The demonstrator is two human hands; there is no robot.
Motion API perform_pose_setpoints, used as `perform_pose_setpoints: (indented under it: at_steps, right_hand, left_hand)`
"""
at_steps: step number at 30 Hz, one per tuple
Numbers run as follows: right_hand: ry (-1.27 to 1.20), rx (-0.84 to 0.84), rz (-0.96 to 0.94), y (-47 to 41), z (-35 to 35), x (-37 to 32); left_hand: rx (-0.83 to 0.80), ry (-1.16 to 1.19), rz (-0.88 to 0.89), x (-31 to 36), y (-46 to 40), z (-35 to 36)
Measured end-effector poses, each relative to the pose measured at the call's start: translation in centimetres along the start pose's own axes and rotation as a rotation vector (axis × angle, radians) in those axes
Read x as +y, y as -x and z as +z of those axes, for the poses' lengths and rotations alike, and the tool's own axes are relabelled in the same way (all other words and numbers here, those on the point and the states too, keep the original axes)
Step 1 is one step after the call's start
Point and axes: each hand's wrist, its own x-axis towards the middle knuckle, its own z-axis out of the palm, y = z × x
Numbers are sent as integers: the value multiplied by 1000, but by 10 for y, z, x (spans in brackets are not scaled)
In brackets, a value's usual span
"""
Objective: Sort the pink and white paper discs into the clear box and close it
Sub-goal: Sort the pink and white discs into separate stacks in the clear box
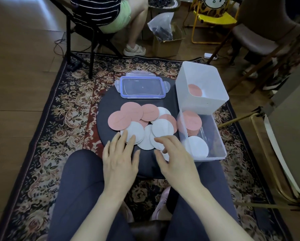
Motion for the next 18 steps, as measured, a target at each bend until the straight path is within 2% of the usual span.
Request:
perform_pose_setpoints:
  at_steps: [5,11,13,15,18]
  right_hand:
    - [70,2,239,-29,16,-4]
    - [100,31,392,-43,29,4]
    - [30,63,407,-39,26,4]
    - [-42,81,412,-35,24,2]
    - [-188,79,413,-30,25,-1]
  left_hand:
    - [10,11,16,-1,3,2]
    - [25,132,-1,0,0,-5]
    - [90,253,-52,3,-1,-11]
    - [100,506,-172,10,-3,-19]
    - [-59,836,-433,21,-11,-26]
